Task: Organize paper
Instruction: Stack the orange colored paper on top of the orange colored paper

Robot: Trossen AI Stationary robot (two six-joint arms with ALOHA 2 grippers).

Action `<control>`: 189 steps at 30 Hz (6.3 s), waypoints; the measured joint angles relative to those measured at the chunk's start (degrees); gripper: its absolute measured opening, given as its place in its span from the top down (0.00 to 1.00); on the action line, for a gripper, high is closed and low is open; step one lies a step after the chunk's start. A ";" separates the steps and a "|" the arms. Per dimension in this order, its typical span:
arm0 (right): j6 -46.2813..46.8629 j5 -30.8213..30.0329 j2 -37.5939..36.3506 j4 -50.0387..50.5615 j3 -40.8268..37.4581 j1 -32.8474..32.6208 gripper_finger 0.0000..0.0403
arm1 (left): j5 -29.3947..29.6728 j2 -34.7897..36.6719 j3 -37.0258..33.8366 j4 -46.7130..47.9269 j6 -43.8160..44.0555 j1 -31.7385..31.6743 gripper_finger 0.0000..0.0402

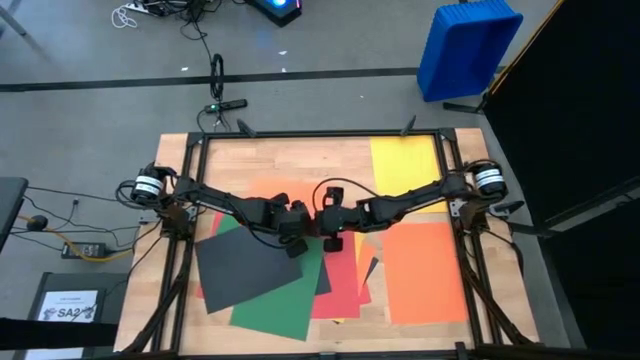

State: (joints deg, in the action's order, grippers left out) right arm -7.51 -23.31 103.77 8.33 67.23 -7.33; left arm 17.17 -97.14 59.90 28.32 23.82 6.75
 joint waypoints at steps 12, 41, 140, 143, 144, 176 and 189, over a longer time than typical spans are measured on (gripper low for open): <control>2.58 0.82 -4.54 9.35 -0.05 0.04 0.73 | 1.74 0.02 3.73 -0.19 -4.25 -0.01 1.00; 63.17 18.86 -26.13 -38.52 -41.42 8.35 0.59 | 9.39 0.02 7.35 1.35 -10.93 -1.56 1.00; 78.43 38.66 -1.69 -97.23 -45.88 21.09 1.00 | -41.40 21.97 -15.02 -25.24 -4.97 -35.28 0.48; 78.05 40.74 -2.70 -97.12 -45.88 21.82 1.00 | -47.17 21.67 -20.94 -33.64 0.69 -37.64 0.47; 77.78 41.35 -2.80 -97.15 -45.88 21.87 1.00 | -48.09 21.59 -22.84 -36.15 2.60 -38.54 0.46; 76.45 44.06 -19.70 -95.93 -45.84 27.77 1.00 | -57.36 21.38 -35.71 -64.16 15.74 -43.85 0.36; 74.52 43.69 -21.51 -89.45 -45.84 27.80 1.00 | -56.69 21.38 -35.71 -83.10 15.29 -43.42 0.36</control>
State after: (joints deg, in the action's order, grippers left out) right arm 67.00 20.38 82.26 -81.12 21.39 20.47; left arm -39.52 -75.77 24.18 -54.78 39.11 -36.66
